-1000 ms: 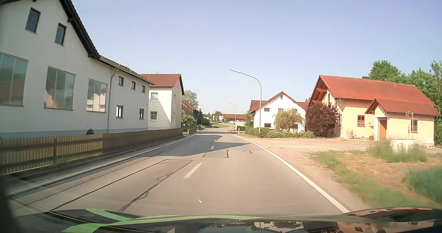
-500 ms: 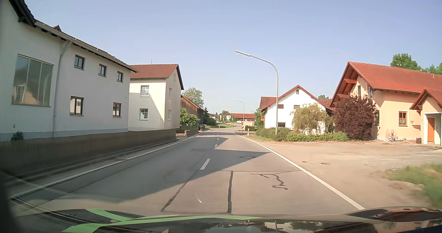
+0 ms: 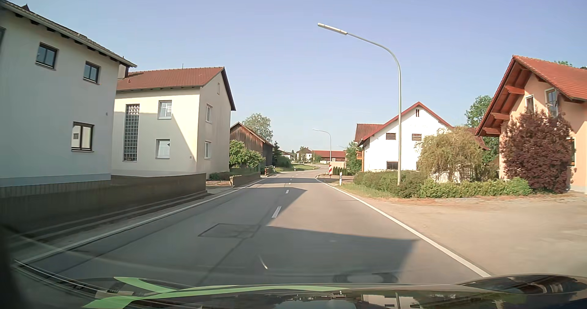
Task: Follow the waypoints while adhering to traffic rules and regulations
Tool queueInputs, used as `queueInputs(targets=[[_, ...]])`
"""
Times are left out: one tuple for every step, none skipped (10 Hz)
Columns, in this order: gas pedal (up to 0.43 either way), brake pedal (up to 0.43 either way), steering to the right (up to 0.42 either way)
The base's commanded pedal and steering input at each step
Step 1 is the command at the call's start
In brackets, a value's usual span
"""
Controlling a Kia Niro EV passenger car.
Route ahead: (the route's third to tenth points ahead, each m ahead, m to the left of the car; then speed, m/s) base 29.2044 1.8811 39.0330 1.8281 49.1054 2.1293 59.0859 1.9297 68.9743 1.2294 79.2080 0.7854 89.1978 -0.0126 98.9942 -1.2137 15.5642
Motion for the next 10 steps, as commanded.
queueInputs(targets=[[0.047,0.000,-0.012],[0.047,0.000,-0.012],[0.067,0.000,-0.012],[0.067,0.000,-0.011],[0.047,0.000,-0.011],[0.008,0.000,-0.011],[0.000,0.000,-0.011],[0.000,0.000,-0.010],[0.000,0.000,-0.009],[0.000,0.000,-0.009]])
